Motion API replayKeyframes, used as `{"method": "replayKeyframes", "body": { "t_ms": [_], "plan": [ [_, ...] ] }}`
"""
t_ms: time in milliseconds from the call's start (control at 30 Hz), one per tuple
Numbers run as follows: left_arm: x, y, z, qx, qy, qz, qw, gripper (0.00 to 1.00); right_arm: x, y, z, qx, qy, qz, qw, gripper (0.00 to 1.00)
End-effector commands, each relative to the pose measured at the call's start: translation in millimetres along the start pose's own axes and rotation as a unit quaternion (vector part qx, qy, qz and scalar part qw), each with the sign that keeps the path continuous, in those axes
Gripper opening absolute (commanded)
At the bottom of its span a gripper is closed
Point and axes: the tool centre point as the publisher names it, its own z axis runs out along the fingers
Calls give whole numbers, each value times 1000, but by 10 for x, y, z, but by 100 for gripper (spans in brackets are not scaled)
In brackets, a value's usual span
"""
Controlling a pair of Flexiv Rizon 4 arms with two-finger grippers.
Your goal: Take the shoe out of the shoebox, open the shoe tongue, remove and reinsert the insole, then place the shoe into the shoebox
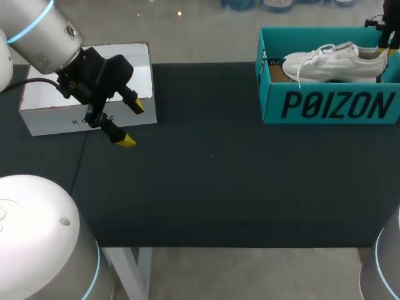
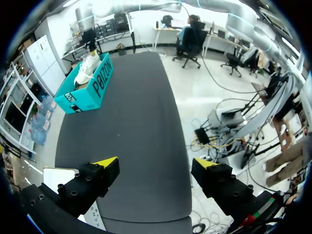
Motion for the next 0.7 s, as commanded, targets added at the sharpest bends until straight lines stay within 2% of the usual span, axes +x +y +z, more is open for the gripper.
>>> {"method": "replayKeyframes", "body": {
  "t_ms": [33,167,300,533,700],
  "plan": [
    [-5,-1,-1,-1,1,0,1000,100,104,50,203,13,-13,-4,1000,0],
    [-5,-1,-1,-1,1,0,1000,100,131,15,281,23,-16,-11,1000,0],
    [-5,-1,-1,-1,1,0,1000,100,108,-12,241,20,-14,-10,1000,0],
    [-5,-1,-1,-1,1,0,1000,100,67,-11,3,4,-3,-6,1000,0],
    [-5,-1,-1,-1,1,0,1000,100,50,67,-237,-16,2,-2,1000,0]
  ]
}}
